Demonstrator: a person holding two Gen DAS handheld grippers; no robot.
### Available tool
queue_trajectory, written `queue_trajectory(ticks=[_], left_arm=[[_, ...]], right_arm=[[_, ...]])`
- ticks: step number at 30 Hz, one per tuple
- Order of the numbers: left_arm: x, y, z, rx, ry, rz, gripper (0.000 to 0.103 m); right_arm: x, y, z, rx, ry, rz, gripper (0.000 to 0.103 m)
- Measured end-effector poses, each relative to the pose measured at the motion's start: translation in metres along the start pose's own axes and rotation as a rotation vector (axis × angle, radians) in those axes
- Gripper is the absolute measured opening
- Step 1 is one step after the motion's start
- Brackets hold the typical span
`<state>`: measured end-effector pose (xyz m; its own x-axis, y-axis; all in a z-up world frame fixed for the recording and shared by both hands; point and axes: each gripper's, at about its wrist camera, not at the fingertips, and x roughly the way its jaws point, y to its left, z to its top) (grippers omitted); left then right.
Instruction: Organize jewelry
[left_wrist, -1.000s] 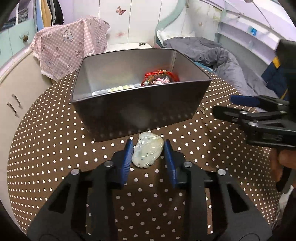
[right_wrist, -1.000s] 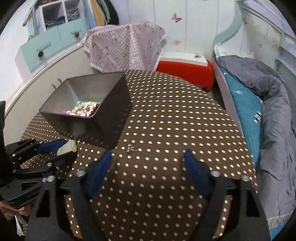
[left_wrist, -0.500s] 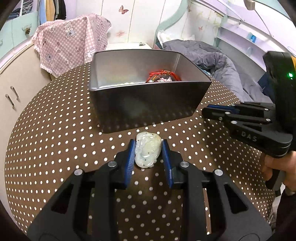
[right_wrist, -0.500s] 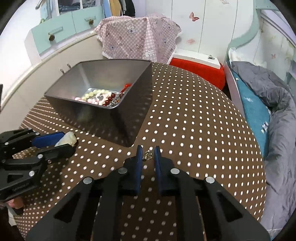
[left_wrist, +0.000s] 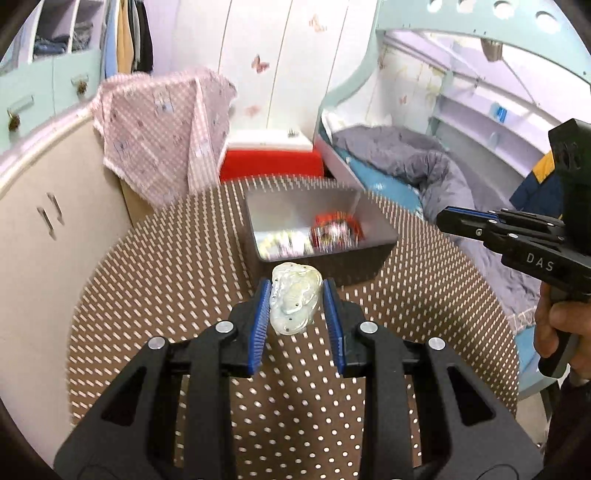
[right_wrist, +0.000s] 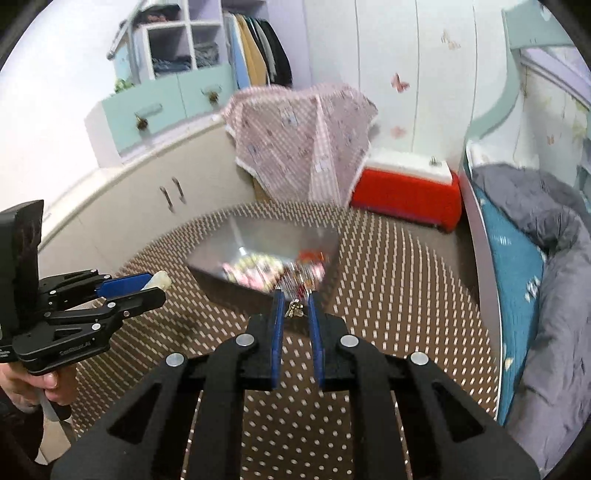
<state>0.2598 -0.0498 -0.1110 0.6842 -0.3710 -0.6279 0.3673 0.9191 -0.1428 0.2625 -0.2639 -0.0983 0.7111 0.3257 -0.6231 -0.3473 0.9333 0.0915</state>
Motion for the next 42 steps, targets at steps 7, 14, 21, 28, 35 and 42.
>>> queue_trajectory(ticks=[7, 14, 21, 28, 35, 42], left_arm=[[-0.026, 0.011, 0.046, 0.025, -0.102, 0.024, 0.028], [-0.032, 0.008, 0.080, 0.035, -0.146, 0.004, 0.028], [-0.014, 0.006, 0.099, 0.021, -0.116, -0.023, 0.028], [0.009, 0.005, 0.106, 0.010, -0.072, -0.042, 0.030], [0.011, 0.019, 0.105, -0.039, -0.091, 0.025, 0.084], [-0.016, 0.024, 0.098, -0.047, -0.130, 0.126, 0.090]], right_arm=[[-0.018, 0.009, 0.046, -0.044, -0.095, -0.003, 0.011], [-0.022, 0.003, 0.073, -0.027, -0.139, 0.015, 0.011], [-0.003, -0.006, 0.084, 0.015, -0.114, 0.056, 0.011], [0.023, -0.011, 0.088, 0.067, -0.058, 0.093, 0.012], [0.030, -0.033, 0.081, 0.213, -0.075, 0.088, 0.093], [0.009, -0.033, 0.078, 0.256, -0.103, 0.036, 0.095]])
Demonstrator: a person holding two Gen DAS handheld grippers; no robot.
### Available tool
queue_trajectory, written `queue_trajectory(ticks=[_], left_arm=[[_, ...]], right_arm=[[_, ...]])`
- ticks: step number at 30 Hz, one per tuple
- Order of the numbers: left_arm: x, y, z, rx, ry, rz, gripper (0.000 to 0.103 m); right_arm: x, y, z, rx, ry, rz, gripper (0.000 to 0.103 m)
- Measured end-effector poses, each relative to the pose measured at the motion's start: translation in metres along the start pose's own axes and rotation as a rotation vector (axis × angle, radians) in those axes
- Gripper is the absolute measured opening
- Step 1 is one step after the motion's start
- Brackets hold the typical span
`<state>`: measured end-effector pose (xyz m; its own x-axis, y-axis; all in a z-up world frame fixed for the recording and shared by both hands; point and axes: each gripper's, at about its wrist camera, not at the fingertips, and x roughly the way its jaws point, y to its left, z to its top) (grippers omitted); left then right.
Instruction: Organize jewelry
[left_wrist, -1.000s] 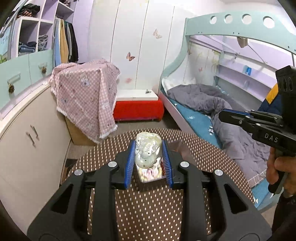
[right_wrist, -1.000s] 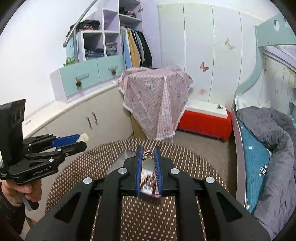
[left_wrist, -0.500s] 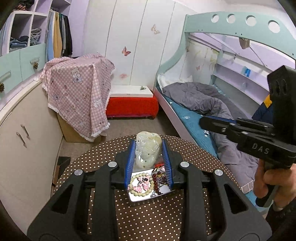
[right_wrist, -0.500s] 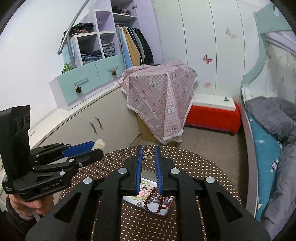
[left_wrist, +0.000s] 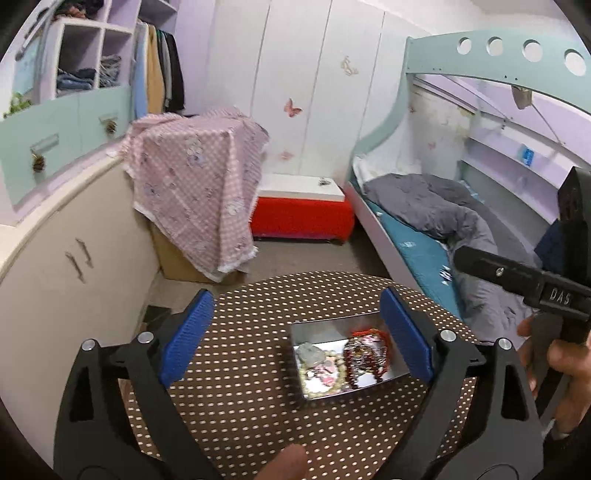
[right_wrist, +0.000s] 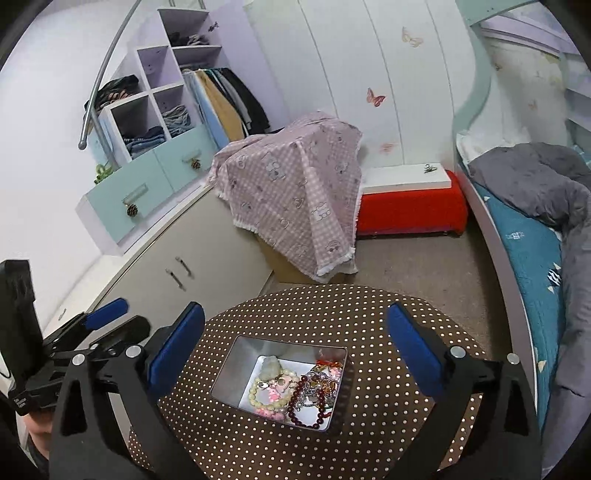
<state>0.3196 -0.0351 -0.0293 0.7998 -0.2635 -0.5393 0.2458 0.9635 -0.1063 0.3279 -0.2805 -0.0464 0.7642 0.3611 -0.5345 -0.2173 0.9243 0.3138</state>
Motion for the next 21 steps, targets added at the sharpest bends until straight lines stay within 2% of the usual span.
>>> queue_trajectory(ticks=[8, 21], left_arm=[[-0.042, -0.011, -0.003, 0.059, -0.076, 0.117, 0.094], [-0.127, -0.027, -0.044, 0.031, -0.184, 0.156, 0.096]], right_arm=[[-0.028, 0.023, -0.009, -0.053, -0.027, -0.082, 0.095], [-0.093, 0.068, -0.068, -0.117, -0.113, -0.206, 0.095]])
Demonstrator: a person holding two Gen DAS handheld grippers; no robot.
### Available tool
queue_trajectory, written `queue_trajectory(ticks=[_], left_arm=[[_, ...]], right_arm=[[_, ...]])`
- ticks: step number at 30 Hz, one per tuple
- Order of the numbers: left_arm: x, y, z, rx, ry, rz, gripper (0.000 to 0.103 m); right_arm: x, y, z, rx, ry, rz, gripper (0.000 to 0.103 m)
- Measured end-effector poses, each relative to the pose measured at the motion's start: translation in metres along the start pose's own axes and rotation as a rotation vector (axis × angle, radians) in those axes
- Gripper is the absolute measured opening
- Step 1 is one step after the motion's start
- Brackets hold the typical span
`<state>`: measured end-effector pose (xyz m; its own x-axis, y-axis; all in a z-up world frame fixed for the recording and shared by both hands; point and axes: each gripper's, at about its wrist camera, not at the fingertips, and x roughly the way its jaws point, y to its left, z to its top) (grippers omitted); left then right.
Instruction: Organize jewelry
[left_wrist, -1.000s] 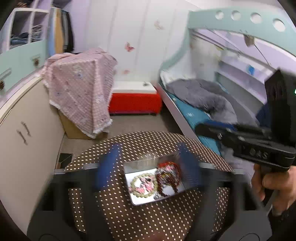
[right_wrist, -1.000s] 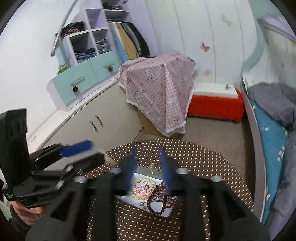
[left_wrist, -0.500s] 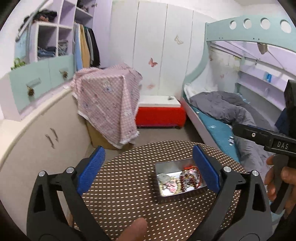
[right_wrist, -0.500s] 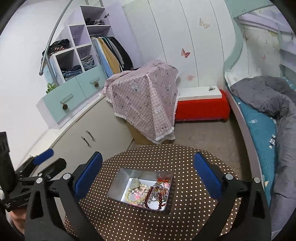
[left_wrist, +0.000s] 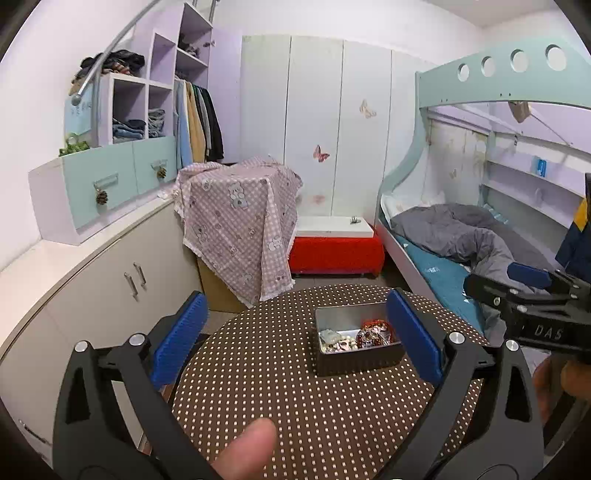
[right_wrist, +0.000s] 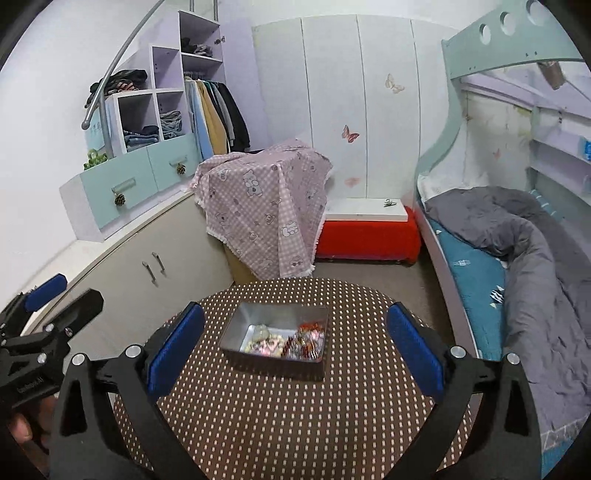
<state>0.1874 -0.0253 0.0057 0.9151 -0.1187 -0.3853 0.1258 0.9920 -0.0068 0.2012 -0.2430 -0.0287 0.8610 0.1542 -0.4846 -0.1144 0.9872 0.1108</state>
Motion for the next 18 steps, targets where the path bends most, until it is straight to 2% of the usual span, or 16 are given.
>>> queue_trajectory(ticks=[18], left_arm=[[-0.113, -0.006, -0.045, 0.023, -0.143, 0.087, 0.097]], right_arm=[[-0.104, 0.037, -0.062, -0.008, -0.151, -0.106, 0.095]])
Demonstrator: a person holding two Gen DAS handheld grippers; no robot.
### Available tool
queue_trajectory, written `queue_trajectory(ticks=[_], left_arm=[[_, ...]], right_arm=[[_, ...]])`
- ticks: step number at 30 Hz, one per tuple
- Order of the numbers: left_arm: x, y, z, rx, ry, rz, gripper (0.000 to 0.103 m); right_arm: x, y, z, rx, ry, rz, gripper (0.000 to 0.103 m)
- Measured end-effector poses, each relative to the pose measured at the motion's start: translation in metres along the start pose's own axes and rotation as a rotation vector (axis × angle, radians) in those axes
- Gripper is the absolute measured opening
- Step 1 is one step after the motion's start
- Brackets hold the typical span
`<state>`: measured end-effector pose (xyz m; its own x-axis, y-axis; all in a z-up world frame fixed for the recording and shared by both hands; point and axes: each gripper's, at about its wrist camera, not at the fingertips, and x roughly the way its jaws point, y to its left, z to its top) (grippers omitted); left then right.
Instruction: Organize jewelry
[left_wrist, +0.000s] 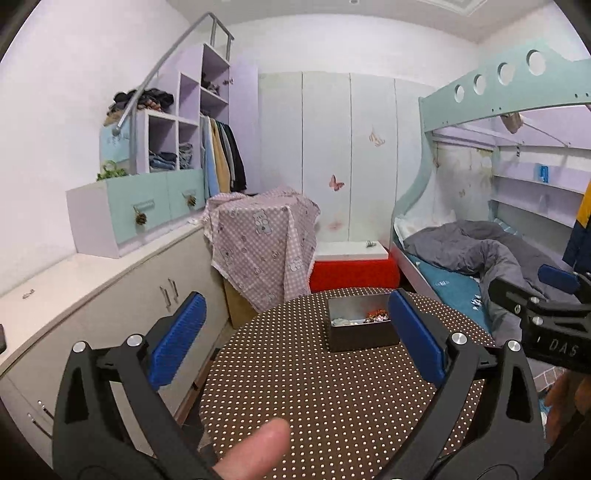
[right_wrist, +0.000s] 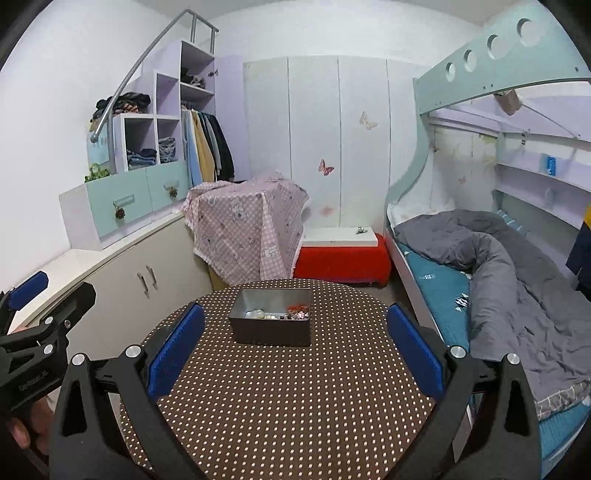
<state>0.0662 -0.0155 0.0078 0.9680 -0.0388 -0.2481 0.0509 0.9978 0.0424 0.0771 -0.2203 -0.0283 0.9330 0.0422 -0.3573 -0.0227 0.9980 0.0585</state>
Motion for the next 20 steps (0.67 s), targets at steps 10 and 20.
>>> queue_trajectory(ticks=[10, 20], left_arm=[[-0.028, 0.006, 0.000, -0.030, -0.047, -0.020, 0.097], [-0.030, 0.000, 0.000, -0.018, -0.043, 0.005, 0.097]], right_arm=[[-0.011, 0.007, -0.012, 0.004, -0.029, 0.008, 0.095], [-0.016, 0.006, -0.014, 0.009, -0.038, 0.006, 0.095]])
